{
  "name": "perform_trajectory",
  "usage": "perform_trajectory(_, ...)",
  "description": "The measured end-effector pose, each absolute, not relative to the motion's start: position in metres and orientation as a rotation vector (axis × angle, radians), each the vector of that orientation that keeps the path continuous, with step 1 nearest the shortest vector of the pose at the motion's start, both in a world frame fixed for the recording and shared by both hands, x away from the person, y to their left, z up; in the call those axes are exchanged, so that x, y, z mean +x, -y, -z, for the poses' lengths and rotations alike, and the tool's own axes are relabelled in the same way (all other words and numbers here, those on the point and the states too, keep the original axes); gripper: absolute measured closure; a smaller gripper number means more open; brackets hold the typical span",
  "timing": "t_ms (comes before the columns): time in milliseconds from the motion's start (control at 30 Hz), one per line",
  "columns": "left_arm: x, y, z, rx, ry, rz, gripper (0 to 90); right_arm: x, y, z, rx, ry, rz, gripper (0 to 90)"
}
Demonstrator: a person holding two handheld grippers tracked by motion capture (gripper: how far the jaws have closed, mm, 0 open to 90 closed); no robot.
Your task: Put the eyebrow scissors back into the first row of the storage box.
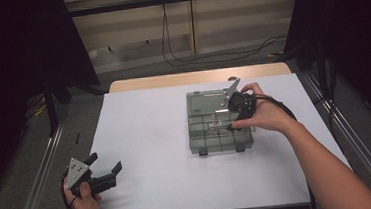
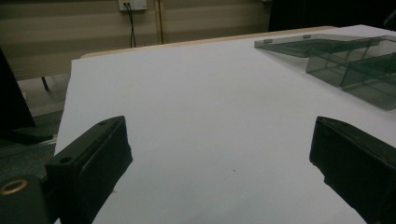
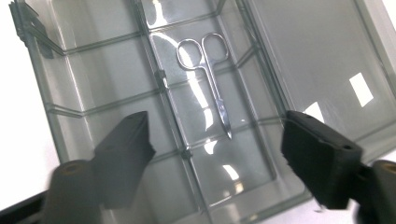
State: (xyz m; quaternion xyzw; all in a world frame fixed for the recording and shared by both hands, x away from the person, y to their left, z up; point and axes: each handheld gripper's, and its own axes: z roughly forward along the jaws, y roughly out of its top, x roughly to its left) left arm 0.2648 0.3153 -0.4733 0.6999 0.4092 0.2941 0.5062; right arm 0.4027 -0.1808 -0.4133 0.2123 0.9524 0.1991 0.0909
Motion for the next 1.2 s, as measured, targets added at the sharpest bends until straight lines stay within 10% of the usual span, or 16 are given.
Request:
perform_trajectory(267, 0.265, -0.314, 0.474, 1.688, -0.985, -0.703, 4.9, 0.389, 0.203, 0.414, 0.777, -2.734, -0.718, 0.0)
perform_trajectory(1200, 0.265, -0.314, 0.473, 1.696, -0.995, -0.715, 4.9, 0.321, 0.25, 0.424, 0.972, -2.444, -1.002, 0.0)
